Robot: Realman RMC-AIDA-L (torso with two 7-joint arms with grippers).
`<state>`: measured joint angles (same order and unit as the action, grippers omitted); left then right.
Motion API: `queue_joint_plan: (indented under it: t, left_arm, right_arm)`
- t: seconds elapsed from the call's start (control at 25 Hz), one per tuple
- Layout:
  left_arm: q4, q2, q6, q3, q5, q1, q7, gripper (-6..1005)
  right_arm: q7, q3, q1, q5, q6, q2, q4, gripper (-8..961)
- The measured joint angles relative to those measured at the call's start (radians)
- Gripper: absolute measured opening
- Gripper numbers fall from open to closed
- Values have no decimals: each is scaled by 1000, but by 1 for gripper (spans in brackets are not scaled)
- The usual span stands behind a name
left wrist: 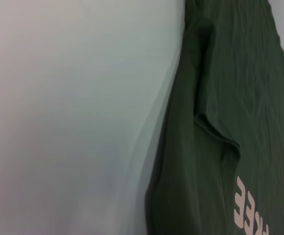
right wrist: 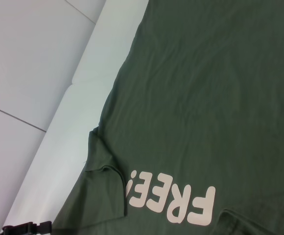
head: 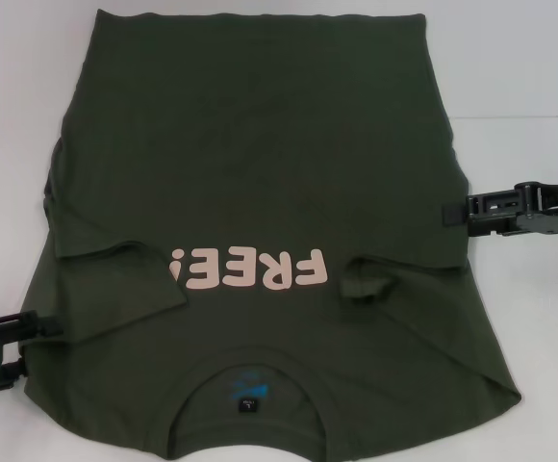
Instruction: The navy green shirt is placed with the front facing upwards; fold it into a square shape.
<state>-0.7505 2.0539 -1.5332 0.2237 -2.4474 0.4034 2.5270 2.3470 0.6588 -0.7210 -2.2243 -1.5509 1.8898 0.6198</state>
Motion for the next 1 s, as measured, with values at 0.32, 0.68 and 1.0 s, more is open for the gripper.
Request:
queue_joint_plan:
  t: [0.32, 0.68, 1.0]
  left_arm:
    - [-9, -3, -3, 20, 6, 16, 3, 675]
    - [-20, -3, 3, 52, -2, 19, 1, 495]
    - [-23, -3, -21, 50, 5, 20, -18, 219]
  right_arm:
    - [0, -3, 1, 0, 0, 0, 0, 742]
    - [0, -13, 3, 0, -21, -4, 0, 732]
    - [-9, -3, 12, -12, -68, -17, 0, 723]
